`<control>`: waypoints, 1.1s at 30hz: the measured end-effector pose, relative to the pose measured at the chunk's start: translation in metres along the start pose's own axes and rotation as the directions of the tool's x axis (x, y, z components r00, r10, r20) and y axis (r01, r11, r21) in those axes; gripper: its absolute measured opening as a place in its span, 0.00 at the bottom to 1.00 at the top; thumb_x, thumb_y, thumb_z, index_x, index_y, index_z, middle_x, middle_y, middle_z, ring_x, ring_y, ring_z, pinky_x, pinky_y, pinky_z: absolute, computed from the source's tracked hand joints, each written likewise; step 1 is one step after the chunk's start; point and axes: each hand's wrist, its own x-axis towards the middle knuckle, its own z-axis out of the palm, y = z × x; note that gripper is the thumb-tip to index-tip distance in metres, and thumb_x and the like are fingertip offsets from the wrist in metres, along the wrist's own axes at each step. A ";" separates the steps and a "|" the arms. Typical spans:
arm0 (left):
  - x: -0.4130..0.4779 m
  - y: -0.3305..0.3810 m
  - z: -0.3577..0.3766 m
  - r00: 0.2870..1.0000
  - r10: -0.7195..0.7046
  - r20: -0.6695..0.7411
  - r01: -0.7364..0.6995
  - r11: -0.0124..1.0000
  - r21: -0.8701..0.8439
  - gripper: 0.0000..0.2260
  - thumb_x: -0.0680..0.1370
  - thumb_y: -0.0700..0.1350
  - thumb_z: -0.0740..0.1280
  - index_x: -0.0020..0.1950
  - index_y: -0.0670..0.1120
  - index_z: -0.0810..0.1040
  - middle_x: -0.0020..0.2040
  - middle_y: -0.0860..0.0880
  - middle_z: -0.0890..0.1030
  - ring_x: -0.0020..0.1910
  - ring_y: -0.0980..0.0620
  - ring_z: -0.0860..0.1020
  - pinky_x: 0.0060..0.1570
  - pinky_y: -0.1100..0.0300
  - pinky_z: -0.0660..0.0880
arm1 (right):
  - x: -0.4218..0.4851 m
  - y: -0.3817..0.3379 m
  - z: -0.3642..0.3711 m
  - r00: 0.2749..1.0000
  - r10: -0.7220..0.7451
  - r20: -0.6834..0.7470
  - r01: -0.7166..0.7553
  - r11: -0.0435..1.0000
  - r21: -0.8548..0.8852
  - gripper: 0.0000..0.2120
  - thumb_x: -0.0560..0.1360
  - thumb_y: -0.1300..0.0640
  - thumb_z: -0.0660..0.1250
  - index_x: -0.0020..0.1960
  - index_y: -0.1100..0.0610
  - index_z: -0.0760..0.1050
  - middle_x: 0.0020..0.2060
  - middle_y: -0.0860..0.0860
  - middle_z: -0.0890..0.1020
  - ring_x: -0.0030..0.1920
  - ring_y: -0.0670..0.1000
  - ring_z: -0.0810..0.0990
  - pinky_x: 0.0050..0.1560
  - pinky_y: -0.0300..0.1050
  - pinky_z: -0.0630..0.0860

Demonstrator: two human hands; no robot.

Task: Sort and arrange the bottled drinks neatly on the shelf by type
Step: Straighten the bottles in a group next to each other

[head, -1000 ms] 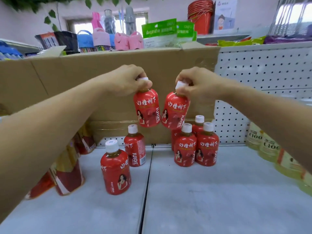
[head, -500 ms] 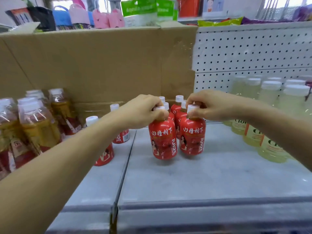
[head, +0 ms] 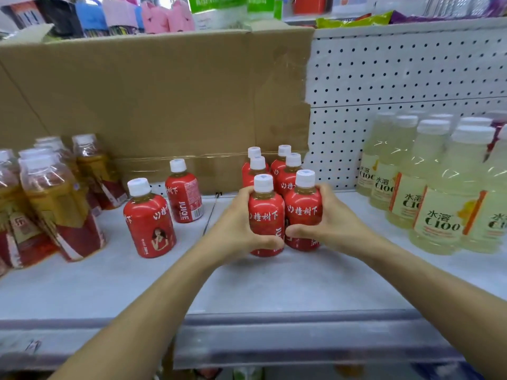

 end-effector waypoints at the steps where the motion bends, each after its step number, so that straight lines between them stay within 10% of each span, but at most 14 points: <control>1: 0.002 -0.004 0.005 0.999 -0.007 -0.031 0.008 1.000 0.019 0.43 0.64 0.46 0.83 0.68 0.61 0.59 0.63 0.55 0.75 0.57 0.60 0.78 0.56 0.61 0.78 | 0.002 0.001 0.001 1.000 0.002 -0.006 -0.002 1.000 0.006 0.39 0.64 0.49 0.82 0.64 0.45 0.60 0.55 0.41 0.75 0.52 0.37 0.77 0.46 0.31 0.73; 19: 0.026 -0.016 0.016 0.982 -0.034 -0.184 0.031 0.999 -0.017 0.46 0.66 0.45 0.82 0.75 0.56 0.57 0.64 0.54 0.73 0.59 0.54 0.77 0.57 0.59 0.76 | 0.022 0.007 -0.002 0.996 0.068 0.052 -0.073 0.992 0.100 0.39 0.68 0.58 0.79 0.71 0.50 0.58 0.60 0.49 0.77 0.55 0.45 0.79 0.54 0.42 0.76; 24: 0.004 -0.009 0.007 0.966 0.027 -0.258 -0.009 0.998 0.069 0.44 0.70 0.54 0.78 0.77 0.55 0.54 0.70 0.58 0.67 0.67 0.58 0.69 0.65 0.60 0.69 | 0.015 -0.015 0.004 0.952 -0.148 -0.267 0.117 0.985 -0.129 0.41 0.73 0.43 0.73 0.77 0.53 0.56 0.71 0.51 0.65 0.72 0.50 0.64 0.70 0.46 0.63; 29: -0.036 -0.017 -0.034 0.696 0.419 -0.583 -0.151 0.879 0.452 0.26 0.75 0.53 0.74 0.68 0.46 0.72 0.62 0.48 0.76 0.61 0.50 0.74 0.59 0.50 0.74 | 0.017 -0.082 0.037 0.719 -0.613 -0.328 0.532 0.789 -0.308 0.25 0.76 0.53 0.67 0.70 0.60 0.68 0.66 0.54 0.71 0.65 0.50 0.67 0.65 0.34 0.63; 33: -0.055 -0.054 -0.083 0.589 0.327 -0.739 0.051 0.898 0.438 0.34 0.70 0.55 0.77 0.70 0.44 0.68 0.65 0.44 0.71 0.64 0.48 0.68 0.64 0.51 0.70 | 0.038 -0.112 0.097 0.840 -0.534 -0.099 0.527 0.845 -0.085 0.24 0.76 0.57 0.69 0.70 0.57 0.67 0.64 0.51 0.72 0.65 0.49 0.71 0.65 0.47 0.72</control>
